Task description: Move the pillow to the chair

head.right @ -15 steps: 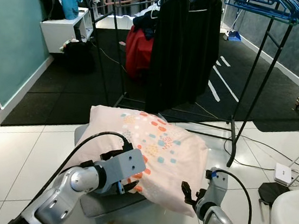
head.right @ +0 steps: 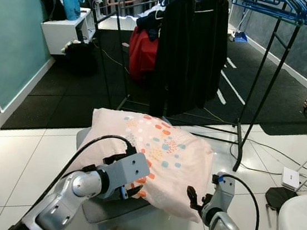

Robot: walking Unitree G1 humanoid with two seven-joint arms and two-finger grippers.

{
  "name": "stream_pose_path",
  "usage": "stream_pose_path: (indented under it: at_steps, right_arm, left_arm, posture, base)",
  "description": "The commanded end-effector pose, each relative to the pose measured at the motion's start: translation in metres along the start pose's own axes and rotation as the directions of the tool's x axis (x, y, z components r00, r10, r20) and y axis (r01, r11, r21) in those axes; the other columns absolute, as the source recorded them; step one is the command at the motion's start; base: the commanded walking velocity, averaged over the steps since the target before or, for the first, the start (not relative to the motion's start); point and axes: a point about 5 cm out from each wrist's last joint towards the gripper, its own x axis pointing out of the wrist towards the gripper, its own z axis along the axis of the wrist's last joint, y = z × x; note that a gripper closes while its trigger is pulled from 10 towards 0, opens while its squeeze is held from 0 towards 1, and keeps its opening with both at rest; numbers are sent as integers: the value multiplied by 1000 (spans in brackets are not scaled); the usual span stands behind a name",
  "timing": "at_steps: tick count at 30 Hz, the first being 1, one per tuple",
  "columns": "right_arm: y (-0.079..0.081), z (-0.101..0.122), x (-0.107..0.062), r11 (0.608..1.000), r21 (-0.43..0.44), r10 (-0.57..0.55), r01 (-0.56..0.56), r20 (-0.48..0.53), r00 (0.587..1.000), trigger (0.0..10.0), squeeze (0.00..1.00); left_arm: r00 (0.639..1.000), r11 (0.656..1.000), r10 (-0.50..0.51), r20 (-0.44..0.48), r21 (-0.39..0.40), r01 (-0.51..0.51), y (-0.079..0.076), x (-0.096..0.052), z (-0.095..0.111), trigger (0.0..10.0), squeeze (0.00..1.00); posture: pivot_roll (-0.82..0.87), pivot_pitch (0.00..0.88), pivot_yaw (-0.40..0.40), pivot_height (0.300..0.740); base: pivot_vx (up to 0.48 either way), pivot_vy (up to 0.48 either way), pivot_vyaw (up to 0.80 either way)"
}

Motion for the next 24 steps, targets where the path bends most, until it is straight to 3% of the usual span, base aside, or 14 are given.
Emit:
stream_pose_path:
  at_steps: [1,24]
  right_arm:
    - [2,-2,0,1000,19,5,-5,-6,1000,10000,0]
    - [3,-2,1,1000,29,5,-6,5,1000,10000,0]
  left_arm:
    - [1000,1000,-6,-7,2,6,0,-2,-2,10000,0]
    - [1000,1000,-6,-6,3,6,1,-4,-2,10000,0]
  posture:
    - [-107,34,15,740]
    - [-97,45,31,740]
  base:
    - [0,0,0]
    - [0,0,0]
